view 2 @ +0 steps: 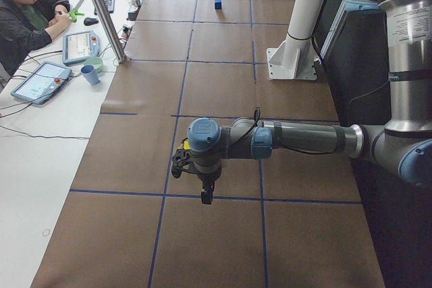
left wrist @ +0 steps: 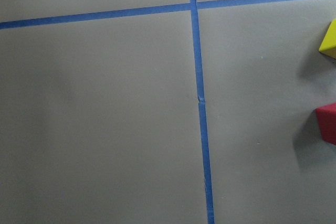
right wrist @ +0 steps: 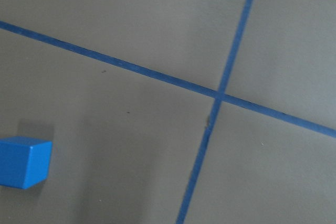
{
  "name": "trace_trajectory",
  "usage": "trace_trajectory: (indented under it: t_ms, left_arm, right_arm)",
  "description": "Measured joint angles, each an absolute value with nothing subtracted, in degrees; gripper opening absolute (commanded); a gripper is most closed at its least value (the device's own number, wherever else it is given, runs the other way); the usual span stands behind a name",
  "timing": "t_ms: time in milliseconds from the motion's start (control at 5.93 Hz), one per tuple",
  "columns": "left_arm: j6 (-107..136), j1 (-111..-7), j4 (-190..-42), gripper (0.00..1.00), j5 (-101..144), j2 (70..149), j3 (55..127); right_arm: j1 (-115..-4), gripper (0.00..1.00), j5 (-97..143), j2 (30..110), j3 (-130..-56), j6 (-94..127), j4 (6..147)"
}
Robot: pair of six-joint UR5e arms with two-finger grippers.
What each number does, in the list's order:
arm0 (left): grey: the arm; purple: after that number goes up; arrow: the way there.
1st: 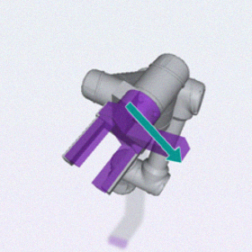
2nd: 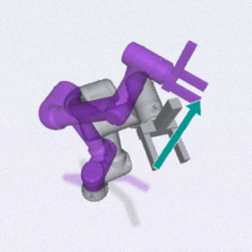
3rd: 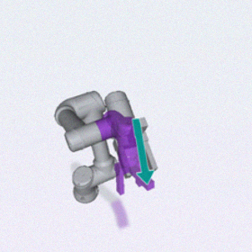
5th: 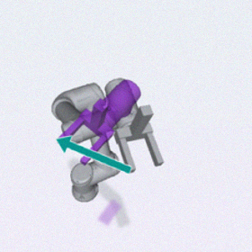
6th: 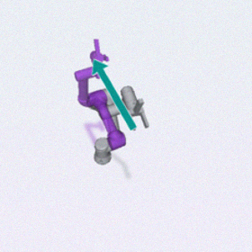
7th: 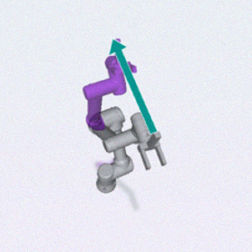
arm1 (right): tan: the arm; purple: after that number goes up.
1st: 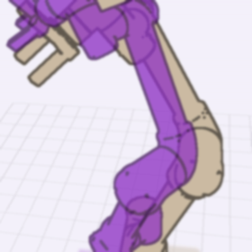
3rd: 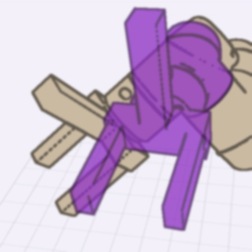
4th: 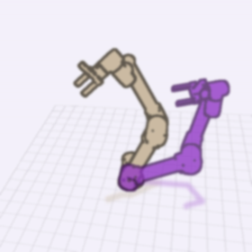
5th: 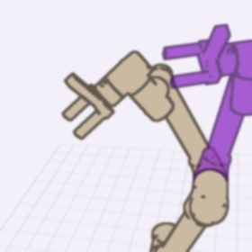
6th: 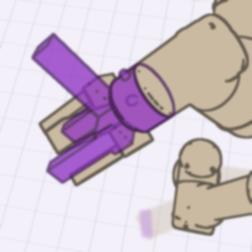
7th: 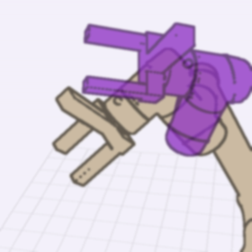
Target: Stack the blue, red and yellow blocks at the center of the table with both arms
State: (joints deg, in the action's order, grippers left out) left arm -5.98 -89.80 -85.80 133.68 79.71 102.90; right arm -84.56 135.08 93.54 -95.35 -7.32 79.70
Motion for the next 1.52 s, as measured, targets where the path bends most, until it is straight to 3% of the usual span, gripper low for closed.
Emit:
trace_trajectory:
  t_ms: [843, 1518]
  left_arm:
    - [-5.97, -89.65, -85.92, 1.0, 133.77, 79.72, 102.96]
    - [-5.91, -89.65, -86.04, 1.0, 133.77, 79.72, 102.99]
  right_arm:
    - [-64.96, 1.0, 128.83, 93.33, -97.85, 21.89, 62.64]
    - [-57.35, 1.0, 124.14, 95.23, -96.87, 31.42, 55.99]
